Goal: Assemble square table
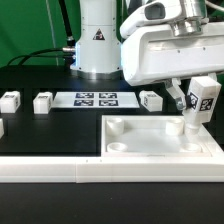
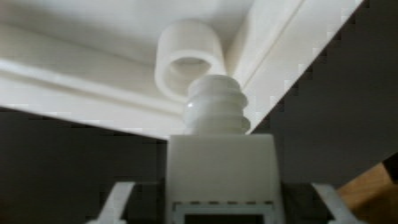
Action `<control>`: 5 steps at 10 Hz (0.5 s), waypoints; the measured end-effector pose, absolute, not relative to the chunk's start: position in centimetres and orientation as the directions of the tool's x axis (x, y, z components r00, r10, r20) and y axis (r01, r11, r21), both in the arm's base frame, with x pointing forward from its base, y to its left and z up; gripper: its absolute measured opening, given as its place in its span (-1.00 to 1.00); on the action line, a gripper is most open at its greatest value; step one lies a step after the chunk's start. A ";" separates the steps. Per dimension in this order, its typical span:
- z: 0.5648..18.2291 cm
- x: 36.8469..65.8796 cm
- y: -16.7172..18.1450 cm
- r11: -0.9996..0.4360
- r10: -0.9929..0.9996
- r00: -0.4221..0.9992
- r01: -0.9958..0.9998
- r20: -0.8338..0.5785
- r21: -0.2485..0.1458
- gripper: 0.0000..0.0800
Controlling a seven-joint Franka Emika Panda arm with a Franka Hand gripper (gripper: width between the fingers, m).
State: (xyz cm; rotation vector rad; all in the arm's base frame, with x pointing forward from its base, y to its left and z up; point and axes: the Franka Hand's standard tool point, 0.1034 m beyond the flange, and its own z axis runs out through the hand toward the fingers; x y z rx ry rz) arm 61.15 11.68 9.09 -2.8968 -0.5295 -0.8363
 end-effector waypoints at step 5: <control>8.5 61.8 11.1 -0.941 0.295 0.804 0.340 0.516 0.009 -0.28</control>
Offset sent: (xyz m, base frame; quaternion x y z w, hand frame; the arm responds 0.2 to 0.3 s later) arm 0.0176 0.0072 -0.0024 0.0236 -0.0063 0.0045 0.9997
